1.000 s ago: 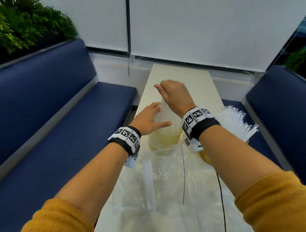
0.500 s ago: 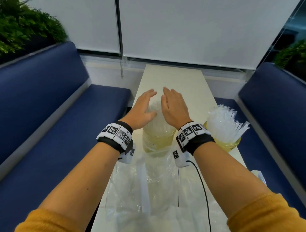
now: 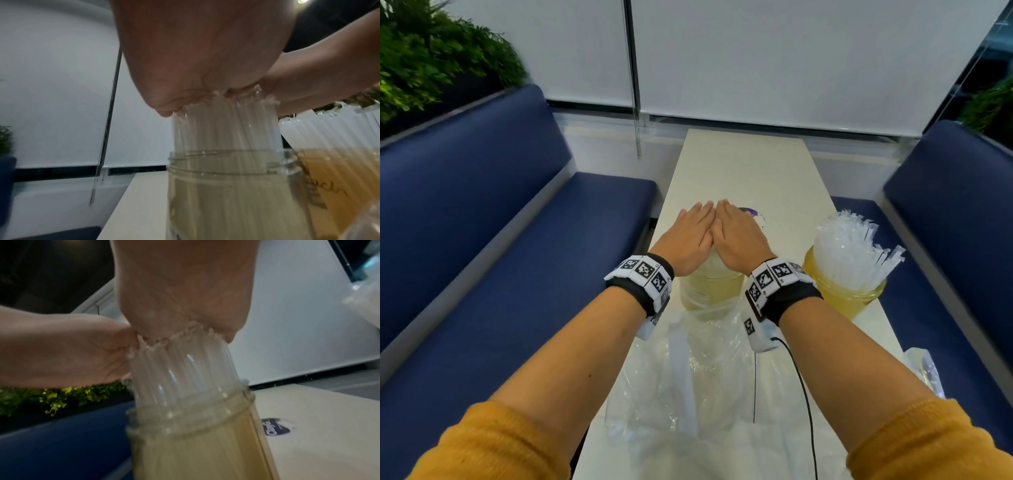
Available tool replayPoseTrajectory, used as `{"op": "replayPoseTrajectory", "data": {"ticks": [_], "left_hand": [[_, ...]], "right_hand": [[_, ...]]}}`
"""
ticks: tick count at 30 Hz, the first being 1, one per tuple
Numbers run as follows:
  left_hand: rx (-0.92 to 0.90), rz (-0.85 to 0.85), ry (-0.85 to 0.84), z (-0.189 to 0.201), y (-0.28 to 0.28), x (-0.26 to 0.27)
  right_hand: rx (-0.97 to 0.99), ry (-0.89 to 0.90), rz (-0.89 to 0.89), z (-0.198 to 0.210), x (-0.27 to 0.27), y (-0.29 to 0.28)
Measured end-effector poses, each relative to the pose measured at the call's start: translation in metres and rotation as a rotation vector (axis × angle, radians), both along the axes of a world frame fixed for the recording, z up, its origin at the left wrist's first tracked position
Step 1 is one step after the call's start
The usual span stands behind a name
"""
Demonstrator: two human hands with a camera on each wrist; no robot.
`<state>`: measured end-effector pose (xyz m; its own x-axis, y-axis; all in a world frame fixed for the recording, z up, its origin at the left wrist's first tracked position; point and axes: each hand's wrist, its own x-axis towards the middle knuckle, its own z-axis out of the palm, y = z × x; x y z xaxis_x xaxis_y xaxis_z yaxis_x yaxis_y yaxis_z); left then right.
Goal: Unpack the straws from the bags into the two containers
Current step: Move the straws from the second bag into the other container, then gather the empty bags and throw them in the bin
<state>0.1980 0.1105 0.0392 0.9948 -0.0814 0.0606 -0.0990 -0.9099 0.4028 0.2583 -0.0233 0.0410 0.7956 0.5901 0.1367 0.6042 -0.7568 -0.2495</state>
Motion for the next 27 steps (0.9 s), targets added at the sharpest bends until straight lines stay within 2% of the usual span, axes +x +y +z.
{"op": "replayPoseTrajectory", "data": {"ticks": [4, 7, 10, 13, 15, 17, 19, 21, 23, 25, 27], "left_hand": [[-0.002, 0.017, -0.029, 0.007, 0.0, -0.003], [-0.034, -0.001, 0.018, 0.008, -0.004, -0.011], [-0.166, 0.048, -0.113, 0.016, 0.004, -0.028], [-0.068, 0.236, -0.265, 0.016, 0.026, -0.069], [-0.014, 0.466, -0.153, 0.004, 0.046, -0.102], [0.043, 0.675, 0.125, -0.019, 0.061, -0.133], [0.048, 0.777, 0.403, -0.045, 0.06, -0.16], [-0.1, 0.797, 0.556, -0.066, 0.049, -0.18], [-0.418, 0.828, 0.609, -0.078, 0.031, -0.191], [-0.696, 0.871, 0.575, -0.08, 0.015, -0.199], [-0.879, 0.894, 0.472, -0.077, 0.006, -0.207]], "right_hand": [[0.051, -0.059, -0.041, 0.011, 0.003, -0.003], [0.027, 0.014, -0.003, 0.006, -0.006, -0.008], [0.246, -0.053, -0.068, 0.021, -0.02, -0.023], [0.466, -0.113, -0.297, 0.037, -0.044, -0.056], [0.451, -0.012, -0.489, 0.036, -0.066, -0.084], [0.308, 0.157, -0.568, 0.023, -0.091, -0.104], [0.14, 0.303, -0.558, -0.002, -0.113, -0.108], [0.054, 0.401, -0.511, -0.03, -0.129, -0.103], [0.158, 0.51, -0.44, -0.052, -0.141, -0.094], [0.32, 0.582, -0.36, -0.06, -0.153, -0.087], [0.413, 0.546, -0.268, -0.054, -0.163, -0.084]]}}
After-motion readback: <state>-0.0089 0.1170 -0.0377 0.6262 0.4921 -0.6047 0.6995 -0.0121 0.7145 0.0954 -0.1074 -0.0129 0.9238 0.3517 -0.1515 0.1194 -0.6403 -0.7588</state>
